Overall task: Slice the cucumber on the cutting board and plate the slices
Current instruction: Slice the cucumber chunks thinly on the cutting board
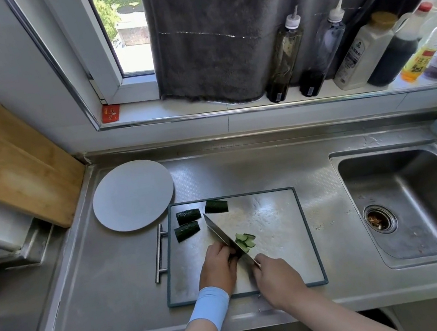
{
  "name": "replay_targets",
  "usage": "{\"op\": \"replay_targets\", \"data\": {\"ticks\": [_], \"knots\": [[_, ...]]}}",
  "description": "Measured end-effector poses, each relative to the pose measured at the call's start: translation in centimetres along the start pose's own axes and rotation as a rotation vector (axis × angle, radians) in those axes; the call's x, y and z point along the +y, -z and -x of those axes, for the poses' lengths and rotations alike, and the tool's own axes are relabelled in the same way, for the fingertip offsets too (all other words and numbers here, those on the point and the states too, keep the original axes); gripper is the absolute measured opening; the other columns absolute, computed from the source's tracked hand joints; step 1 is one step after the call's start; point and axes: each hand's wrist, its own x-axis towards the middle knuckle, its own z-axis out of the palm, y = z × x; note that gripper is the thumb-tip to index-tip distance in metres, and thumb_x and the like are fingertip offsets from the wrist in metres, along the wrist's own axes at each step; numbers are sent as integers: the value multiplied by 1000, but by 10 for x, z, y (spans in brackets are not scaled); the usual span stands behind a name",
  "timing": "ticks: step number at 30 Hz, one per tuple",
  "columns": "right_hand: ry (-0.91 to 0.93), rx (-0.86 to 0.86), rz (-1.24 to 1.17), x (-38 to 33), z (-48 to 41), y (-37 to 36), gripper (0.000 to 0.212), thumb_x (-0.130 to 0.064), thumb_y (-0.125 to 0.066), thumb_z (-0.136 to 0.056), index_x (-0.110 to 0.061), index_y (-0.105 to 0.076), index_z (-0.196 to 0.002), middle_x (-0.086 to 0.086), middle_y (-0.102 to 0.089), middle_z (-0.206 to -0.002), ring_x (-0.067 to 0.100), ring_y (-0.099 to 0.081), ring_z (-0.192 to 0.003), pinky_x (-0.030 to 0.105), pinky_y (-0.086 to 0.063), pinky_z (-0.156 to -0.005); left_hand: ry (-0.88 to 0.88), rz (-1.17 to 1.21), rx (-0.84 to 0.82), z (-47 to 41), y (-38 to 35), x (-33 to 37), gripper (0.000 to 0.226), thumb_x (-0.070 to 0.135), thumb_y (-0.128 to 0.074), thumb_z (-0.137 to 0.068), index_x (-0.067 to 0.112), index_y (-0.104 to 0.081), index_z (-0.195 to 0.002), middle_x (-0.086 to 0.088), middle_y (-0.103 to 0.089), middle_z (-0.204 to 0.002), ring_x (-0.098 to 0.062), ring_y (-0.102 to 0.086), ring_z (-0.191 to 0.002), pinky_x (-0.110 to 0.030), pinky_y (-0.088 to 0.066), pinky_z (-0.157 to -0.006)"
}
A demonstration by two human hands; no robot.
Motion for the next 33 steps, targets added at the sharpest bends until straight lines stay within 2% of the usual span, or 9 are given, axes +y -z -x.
{"op": "replay_targets", "data": {"ticks": [4, 8, 20, 26, 33], "knots": [[19, 22, 9, 1, 5, 2, 26, -34, -35, -102, -22, -57, -96, -1, -65, -86, 21, -56, -73, 33, -42, -62, 11, 3, 12, 1, 1, 2, 6, 18, -68, -82, 17, -68, -87, 2, -59, -93, -15, -54, -88, -31, -50, -69], [25, 36, 2, 4, 13, 4, 27, -36, -35, -102, -23, -58, -94, -2, -65, -82, 19, -60, -74, 34, -46, -64, 46, 18, 13, -1, 2, 2, 6, 18, -68, -82, 16, -69, -87, 2, -60, -92, -14, -55, -89, -24, -47, -73], [28, 17, 53, 2, 13, 1, 21, -33, -33, -102, -23, -52, -101, 0, -63, -85, 22, -56, -75, 34, -42, -61, 86, 4, -6, 1, 1, -2, 7, 19, -66, -82, 19, -68, -88, 4, -60, -95, -12, -55, -88, -18, -42, -74], [4, -15, 46, -1, 0, -6, 16, -28, -35, -100, -20, -49, -100, 1, -56, -81, 27, -54, -76, 34, -40, -61, 45, 17, 6, 1, 0, -4, 7, 13, -69, -78, 16, -66, -83, 2, -60, -91, -14, -55, -87, -26, -49, -72], [1, -16, 28, 0, 0, -4, 18, -31, -36, -100, -21, -51, -98, 1, -60, -84, 26, -55, -77, 36, -45, -65, 11, 9, 29, 2, -1, -7, 8, 14, -69, -78, 17, -65, -84, 3, -58, -92, -15, -52, -87, -32, -51, -68]]}}
